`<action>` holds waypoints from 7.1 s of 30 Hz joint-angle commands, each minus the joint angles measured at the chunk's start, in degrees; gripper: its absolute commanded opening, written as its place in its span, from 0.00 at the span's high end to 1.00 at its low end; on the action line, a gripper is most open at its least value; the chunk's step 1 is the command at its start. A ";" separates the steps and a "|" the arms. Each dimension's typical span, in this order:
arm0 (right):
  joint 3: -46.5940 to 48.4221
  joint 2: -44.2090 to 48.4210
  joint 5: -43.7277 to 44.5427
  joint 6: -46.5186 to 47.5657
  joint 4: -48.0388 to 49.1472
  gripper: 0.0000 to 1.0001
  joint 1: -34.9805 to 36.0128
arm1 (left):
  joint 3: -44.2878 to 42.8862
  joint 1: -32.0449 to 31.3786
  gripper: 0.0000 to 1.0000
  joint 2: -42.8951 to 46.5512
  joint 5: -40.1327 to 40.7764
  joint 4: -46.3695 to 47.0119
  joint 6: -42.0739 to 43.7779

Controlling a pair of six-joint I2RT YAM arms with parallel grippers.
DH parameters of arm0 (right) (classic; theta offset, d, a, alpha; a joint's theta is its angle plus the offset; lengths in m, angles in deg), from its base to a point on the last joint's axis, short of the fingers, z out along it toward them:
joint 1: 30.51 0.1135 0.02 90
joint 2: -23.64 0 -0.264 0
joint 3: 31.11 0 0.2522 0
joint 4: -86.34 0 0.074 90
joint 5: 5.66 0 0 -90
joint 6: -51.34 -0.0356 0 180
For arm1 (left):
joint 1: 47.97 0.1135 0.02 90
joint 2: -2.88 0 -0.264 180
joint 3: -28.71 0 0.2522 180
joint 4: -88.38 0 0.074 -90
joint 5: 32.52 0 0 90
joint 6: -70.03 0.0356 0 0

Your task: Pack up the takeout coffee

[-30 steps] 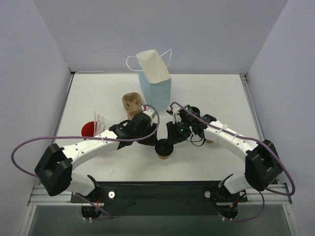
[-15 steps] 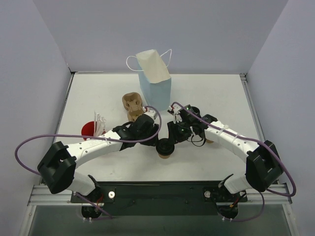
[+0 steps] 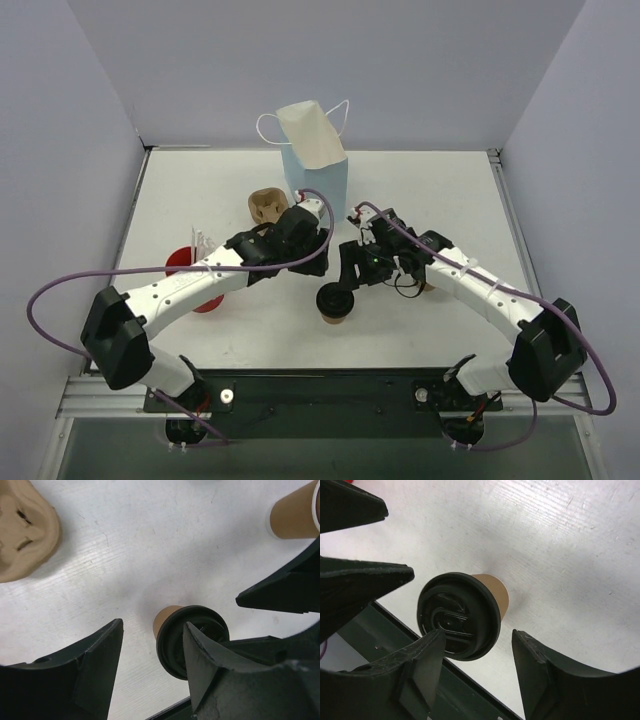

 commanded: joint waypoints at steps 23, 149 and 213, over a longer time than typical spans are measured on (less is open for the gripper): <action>9.43 -4.24 30.21 -4.70 -7.24 0.12 18.90 | 4.62 4.08 0.03 43.11 -0.12 -11.15 9.10; 5.48 25.99 34.18 -9.97 -33.34 0.11 -2.37 | -64.03 10.05 0.24 -32.56 35.99 -18.01 -5.93; 11.01 32.75 37.07 -10.67 -33.61 0.11 -2.80 | -18.77 13.31 1.00 11.55 -25.60 -7.20 26.14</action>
